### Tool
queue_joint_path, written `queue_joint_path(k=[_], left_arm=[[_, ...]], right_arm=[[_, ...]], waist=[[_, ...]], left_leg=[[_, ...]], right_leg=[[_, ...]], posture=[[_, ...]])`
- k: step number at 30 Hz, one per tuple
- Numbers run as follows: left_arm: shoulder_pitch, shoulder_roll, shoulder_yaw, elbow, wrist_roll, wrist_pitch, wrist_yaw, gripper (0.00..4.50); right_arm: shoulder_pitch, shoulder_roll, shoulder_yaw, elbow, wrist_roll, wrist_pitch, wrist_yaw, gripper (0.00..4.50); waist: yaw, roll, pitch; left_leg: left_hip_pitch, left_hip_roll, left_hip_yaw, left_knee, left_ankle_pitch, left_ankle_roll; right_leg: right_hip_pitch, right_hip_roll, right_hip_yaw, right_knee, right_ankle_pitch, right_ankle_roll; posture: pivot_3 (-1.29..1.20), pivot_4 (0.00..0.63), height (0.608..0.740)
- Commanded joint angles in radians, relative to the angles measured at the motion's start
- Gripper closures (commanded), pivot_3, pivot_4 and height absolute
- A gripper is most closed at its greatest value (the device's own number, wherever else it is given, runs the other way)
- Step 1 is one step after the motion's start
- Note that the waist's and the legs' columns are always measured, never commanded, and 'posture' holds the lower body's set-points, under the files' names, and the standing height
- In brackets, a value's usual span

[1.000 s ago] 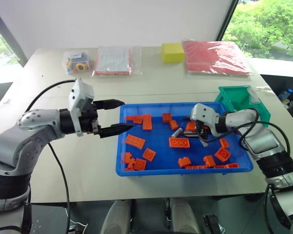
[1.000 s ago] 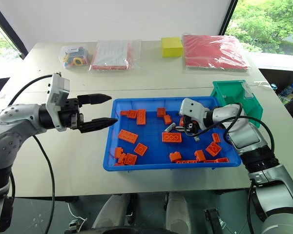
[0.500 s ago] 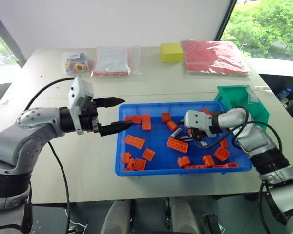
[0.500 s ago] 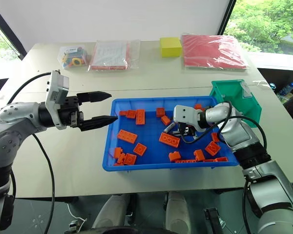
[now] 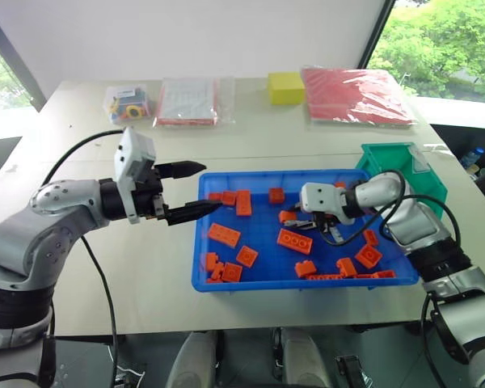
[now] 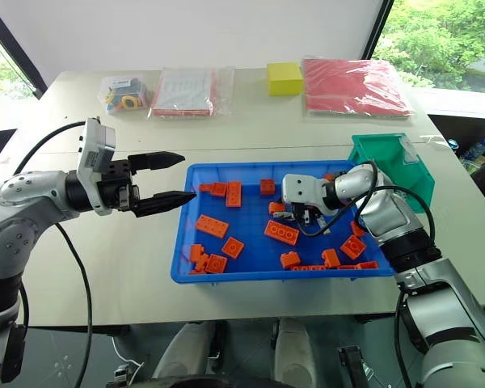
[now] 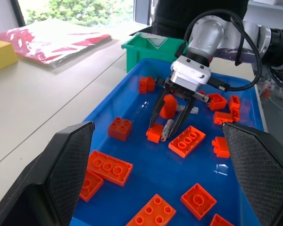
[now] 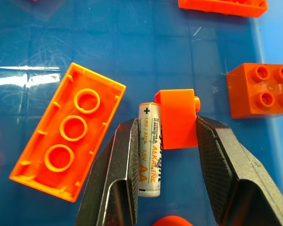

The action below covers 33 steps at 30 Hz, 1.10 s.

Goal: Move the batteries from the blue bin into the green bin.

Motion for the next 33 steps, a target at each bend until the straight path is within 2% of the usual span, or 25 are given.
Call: queue_joint_path(k=[1,5,7,11,24,29,32,33], left_arm=[[-0.011,0.009,0.023,-0.015,-0.002,-0.012,0.0,0.0],[-0.025,0.002,0.006,-0.001,0.008,-0.02,-0.009,0.0],[-0.033,-0.002,0.0,0.007,0.012,-0.024,-0.013,0.0],[-0.041,-0.007,-0.007,0.015,0.018,-0.029,-0.02,0.0],[-0.038,0.0,-0.006,0.021,0.024,-0.029,-0.039,0.0],[-0.036,0.001,-0.01,0.02,0.025,-0.03,-0.048,0.0],[-0.048,-0.003,-0.015,0.027,0.029,-0.031,-0.05,0.0],[-0.05,-0.003,-0.016,0.029,0.029,-0.031,-0.051,0.0]], right_arm=[[0.032,-0.009,-0.02,-0.039,0.008,0.041,-0.005,3.3],[0.055,-0.008,-0.056,-0.068,0.026,0.1,-0.031,3.3],[0.059,-0.003,-0.068,-0.081,0.034,0.134,-0.046,2.26],[0.066,-0.006,-0.078,-0.11,0.029,0.167,-0.073,0.45],[0.186,-0.101,-0.113,-0.334,0.048,0.345,-0.096,0.45],[0.237,-0.095,-0.112,-0.393,0.061,0.392,-0.127,0.45],[0.239,-0.08,-0.104,-0.389,0.059,0.394,-0.15,1.24],[0.235,-0.074,-0.103,-0.386,0.059,0.397,-0.158,1.77]], waist=[[0.0,0.0,0.0],[0.001,0.0,0.0],[0.001,0.0,0.0],[0.001,0.0,0.0],[0.002,0.0,0.0],[0.001,0.0,0.0],[0.0,0.0,0.0],[0.001,0.0,0.0]], left_leg=[[0.0,0.0,0.0,0.0,0.0,0.0],[0.0,0.0,0.0,0.0,0.0,0.0],[0.0,0.0,0.0,0.0,0.0,0.0],[0.0,0.0,0.0,0.0,0.0,0.0],[0.0,0.0,0.0,0.0,0.0,0.0],[0.0,0.0,0.0,0.0,0.0,0.0],[0.0,0.0,0.0,0.0,0.0,0.0],[0.0,0.0,0.0,0.0,0.0,0.0]], right_leg=[[0.0,0.0,0.0,0.0,0.0,0.0],[0.0,0.0,0.0,0.0,0.0,0.0],[0.0,0.0,0.0,0.0,0.0,0.0],[0.0,0.0,0.0,0.0,0.0,0.0],[0.0,0.0,0.0,0.0,0.0,0.0],[0.0,0.0,0.0,0.0,0.0,0.0],[0.0,0.0,0.0,0.0,0.0,0.0],[0.0,0.0,0.0,0.0,0.0,0.0]], posture=[[0.0,0.15,0.692],[0.0,0.15,0.692],[0.0,0.15,0.692],[0.0,0.15,0.692],[0.0,0.15,0.692],[0.0,0.15,0.692],[0.0,0.15,0.692],[0.0,0.15,0.692]])
